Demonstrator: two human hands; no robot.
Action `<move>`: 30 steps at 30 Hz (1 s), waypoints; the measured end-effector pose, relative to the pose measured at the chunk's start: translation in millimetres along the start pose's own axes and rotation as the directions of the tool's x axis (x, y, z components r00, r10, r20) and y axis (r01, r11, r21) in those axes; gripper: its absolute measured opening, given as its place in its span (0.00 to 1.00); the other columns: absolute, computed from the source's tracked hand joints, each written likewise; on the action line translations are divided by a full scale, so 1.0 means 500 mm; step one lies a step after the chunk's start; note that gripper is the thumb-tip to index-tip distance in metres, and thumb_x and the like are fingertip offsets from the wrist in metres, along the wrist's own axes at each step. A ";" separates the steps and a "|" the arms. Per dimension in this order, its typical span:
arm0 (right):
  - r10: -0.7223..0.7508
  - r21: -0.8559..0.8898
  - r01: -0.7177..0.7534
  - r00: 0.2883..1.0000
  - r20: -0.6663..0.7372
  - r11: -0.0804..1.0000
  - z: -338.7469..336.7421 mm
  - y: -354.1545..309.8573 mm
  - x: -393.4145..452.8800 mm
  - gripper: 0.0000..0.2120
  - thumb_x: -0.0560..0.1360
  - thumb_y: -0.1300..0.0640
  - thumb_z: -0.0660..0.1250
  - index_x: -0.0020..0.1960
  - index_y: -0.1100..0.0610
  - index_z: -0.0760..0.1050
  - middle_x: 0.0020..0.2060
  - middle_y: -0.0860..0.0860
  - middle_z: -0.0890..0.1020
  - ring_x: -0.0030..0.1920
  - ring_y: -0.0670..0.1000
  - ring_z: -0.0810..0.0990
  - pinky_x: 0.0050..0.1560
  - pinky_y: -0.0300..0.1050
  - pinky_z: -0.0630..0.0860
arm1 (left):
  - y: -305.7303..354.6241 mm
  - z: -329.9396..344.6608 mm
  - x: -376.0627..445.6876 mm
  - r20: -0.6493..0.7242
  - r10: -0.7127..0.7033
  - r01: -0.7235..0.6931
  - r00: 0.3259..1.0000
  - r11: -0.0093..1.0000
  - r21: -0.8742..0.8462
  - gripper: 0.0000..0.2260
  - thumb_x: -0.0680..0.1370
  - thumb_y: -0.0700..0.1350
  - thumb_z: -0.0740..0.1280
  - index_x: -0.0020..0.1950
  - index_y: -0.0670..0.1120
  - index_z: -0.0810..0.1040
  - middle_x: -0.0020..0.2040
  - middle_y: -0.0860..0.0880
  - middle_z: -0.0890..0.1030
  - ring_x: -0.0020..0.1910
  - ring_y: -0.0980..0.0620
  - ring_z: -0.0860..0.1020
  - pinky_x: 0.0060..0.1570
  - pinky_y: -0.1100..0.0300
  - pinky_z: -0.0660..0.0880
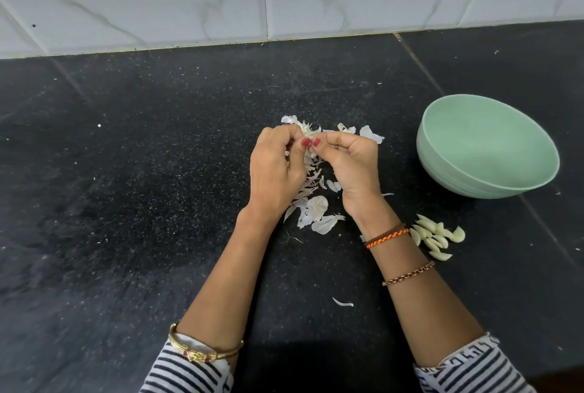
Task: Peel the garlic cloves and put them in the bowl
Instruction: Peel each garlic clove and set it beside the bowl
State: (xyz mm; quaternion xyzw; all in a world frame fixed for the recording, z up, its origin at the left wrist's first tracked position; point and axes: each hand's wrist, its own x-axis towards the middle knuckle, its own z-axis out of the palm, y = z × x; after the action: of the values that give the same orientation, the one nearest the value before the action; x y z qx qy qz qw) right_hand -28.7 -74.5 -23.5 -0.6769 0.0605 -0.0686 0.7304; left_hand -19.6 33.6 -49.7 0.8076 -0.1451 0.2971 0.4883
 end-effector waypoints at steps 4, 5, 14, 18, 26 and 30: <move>0.008 0.026 -0.006 0.999 -0.047 1.000 0.009 -0.008 -0.007 0.06 0.72 0.69 0.68 0.49 0.67 0.79 0.37 0.51 0.82 0.36 0.40 0.81 0.40 0.30 0.75 | 0.008 0.009 -0.005 -0.036 0.011 -0.011 0.999 1.000 0.017 0.10 0.76 0.43 0.60 0.41 0.38 0.76 0.36 0.48 0.77 0.37 0.54 0.68 0.36 0.64 0.65; 0.022 0.039 -0.020 0.999 -0.044 0.999 0.010 -0.011 -0.010 0.05 0.72 0.69 0.68 0.48 0.67 0.79 0.37 0.51 0.82 0.36 0.38 0.81 0.38 0.29 0.74 | 0.008 0.009 -0.005 -0.040 -0.001 0.001 0.999 1.000 0.017 0.11 0.76 0.43 0.60 0.41 0.38 0.76 0.37 0.48 0.77 0.37 0.54 0.69 0.37 0.63 0.66; 0.182 -0.038 -0.179 0.978 0.100 0.983 -0.014 -0.026 -0.001 0.06 0.73 0.57 0.68 0.37 0.52 0.79 0.31 0.42 0.79 0.36 0.40 0.74 0.42 0.39 0.66 | -0.015 -0.005 0.003 0.133 0.112 -0.118 0.985 0.992 0.041 0.08 0.81 0.50 0.56 0.46 0.48 0.69 0.39 0.53 0.72 0.41 0.58 0.63 0.38 0.69 0.62; 0.192 0.037 -0.197 0.977 0.094 0.980 -0.008 -0.024 0.001 0.06 0.73 0.60 0.67 0.42 0.50 0.78 0.32 0.41 0.80 0.36 0.39 0.75 0.42 0.39 0.65 | -0.025 -0.002 0.002 0.117 0.186 -0.197 0.976 0.976 0.090 0.09 0.81 0.51 0.52 0.47 0.49 0.68 0.40 0.49 0.74 0.42 0.58 0.62 0.38 0.64 0.63; 0.179 0.081 -0.182 0.983 0.045 0.980 -0.003 -0.017 -0.001 0.09 0.75 0.62 0.64 0.45 0.49 0.80 0.39 0.42 0.82 0.39 0.38 0.76 0.40 0.35 0.67 | -0.011 -0.005 0.002 0.109 0.027 -0.029 0.994 0.999 0.016 0.10 0.79 0.50 0.57 0.45 0.46 0.72 0.40 0.56 0.72 0.40 0.57 0.64 0.38 0.70 0.64; 0.094 0.094 -0.094 0.996 -0.001 0.991 -0.004 -0.023 -0.005 0.10 0.76 0.67 0.63 0.55 0.60 0.78 0.41 0.45 0.81 0.35 0.32 0.78 0.35 0.26 0.70 | 0.015 -0.008 0.006 0.155 -0.232 0.261 0.960 0.944 -0.200 0.04 0.76 0.48 0.62 0.41 0.52 0.72 0.35 0.57 0.73 0.31 0.60 0.68 0.33 0.68 0.65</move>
State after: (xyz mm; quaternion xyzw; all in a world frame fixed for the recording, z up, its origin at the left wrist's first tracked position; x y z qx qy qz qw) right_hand -31.7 -76.6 -12.3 -0.6380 0.0909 -0.0386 0.7637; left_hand -22.5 33.6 -41.5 0.7784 -0.1058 0.1629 0.5969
